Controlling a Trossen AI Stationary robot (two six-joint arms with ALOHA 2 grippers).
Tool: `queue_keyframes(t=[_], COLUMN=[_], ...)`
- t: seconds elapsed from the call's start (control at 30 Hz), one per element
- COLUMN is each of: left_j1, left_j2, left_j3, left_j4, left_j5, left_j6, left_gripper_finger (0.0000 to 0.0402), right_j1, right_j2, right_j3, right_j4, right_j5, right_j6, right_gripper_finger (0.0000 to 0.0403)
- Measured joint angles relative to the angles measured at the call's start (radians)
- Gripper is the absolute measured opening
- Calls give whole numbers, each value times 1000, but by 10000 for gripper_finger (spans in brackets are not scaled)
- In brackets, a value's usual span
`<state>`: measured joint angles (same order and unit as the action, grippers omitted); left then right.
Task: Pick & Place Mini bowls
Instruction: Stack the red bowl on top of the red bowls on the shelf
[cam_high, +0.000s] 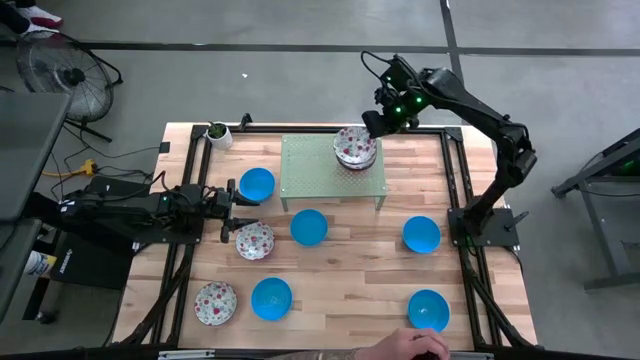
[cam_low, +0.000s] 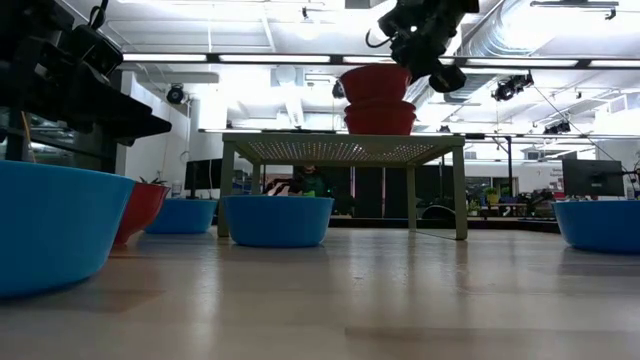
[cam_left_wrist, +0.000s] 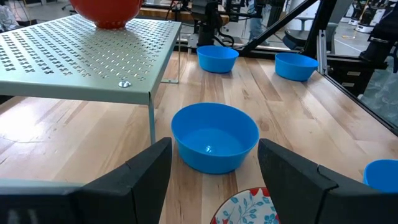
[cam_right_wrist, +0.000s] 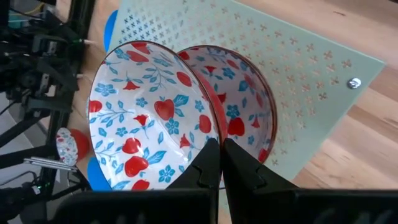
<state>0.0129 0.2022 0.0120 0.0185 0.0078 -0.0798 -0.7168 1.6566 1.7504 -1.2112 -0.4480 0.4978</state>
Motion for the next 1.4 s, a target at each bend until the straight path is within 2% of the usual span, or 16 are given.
queue_keyframes(t=[0.27,1.27,1.4], left_j1=[0,0,0], left_j2=[0,0,0], left_j3=[0,0,0], left_j4=[0,0,0], left_j5=[0,0,0], left_j6=[0,0,0], left_gripper_finger=[234,234,234], right_j1=[-17,-22,-22], right_j2=[3,55,55], right_j3=[0,0,-33], right_j4=[-44,-18,5], right_j5=[41,33,19], right_j6=[-41,-111,-109], right_gripper_finger=[0,0,0])
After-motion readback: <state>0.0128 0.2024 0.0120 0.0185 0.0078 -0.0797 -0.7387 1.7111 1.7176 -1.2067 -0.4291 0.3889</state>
